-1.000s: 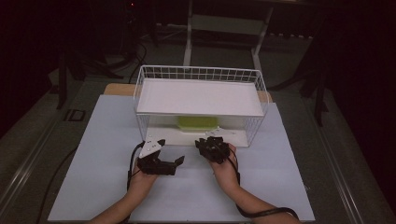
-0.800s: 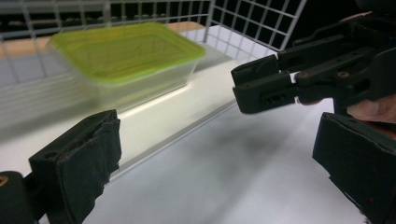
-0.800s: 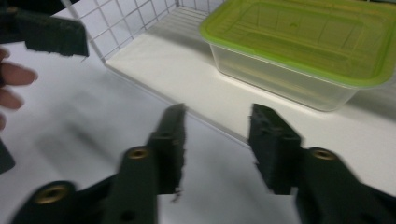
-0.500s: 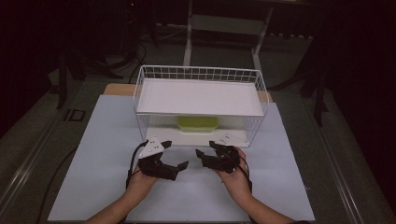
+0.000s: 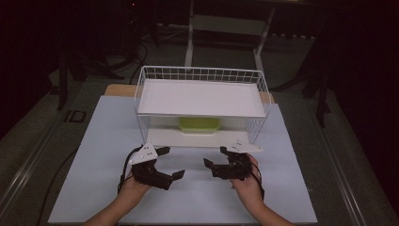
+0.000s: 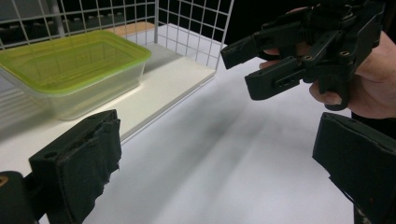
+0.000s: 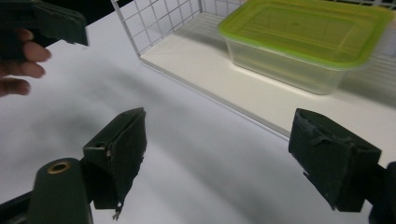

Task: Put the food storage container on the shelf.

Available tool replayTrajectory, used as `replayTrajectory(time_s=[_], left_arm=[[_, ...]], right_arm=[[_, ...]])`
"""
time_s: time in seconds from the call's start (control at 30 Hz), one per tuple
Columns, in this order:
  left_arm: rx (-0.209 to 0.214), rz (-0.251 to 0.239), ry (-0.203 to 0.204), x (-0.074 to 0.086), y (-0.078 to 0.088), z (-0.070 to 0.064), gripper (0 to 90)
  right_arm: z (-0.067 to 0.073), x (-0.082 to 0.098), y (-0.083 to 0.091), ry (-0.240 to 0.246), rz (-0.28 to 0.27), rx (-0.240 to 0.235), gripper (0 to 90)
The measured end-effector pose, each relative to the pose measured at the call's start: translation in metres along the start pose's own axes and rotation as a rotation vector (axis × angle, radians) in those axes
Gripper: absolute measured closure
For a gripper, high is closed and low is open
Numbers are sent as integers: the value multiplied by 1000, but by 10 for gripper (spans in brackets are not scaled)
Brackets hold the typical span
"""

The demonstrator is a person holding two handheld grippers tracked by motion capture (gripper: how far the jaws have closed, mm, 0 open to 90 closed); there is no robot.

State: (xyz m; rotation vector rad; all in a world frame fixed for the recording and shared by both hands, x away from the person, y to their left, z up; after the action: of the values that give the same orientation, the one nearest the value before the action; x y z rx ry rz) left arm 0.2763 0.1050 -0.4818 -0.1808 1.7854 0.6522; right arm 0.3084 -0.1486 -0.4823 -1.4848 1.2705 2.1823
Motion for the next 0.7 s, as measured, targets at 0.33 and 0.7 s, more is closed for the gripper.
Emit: replayTrajectory(time_s=[0.33, 0.7], left_arm=[[3, -7, 11, 8, 17, 0, 17], [-20, 8, 27, 24, 35, -6, 17]], right_arm=[[-5, 12, 21, 24, -24, -7, 195], [-16, 19, 42, 34, -54, -21, 213]])
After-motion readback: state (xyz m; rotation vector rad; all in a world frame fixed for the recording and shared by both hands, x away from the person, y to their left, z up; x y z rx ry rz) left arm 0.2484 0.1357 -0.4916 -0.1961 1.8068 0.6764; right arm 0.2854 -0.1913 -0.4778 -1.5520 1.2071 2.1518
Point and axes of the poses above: each handheld gripper's, and its own axes: y roughly backward along the jaws, x roughly out of its underside, z roughly to its left, the point moved 3 cm from there along -y, roughly forward along the jaws, and after that the axes turned 3 degrees about x, right-handed, at the moved point
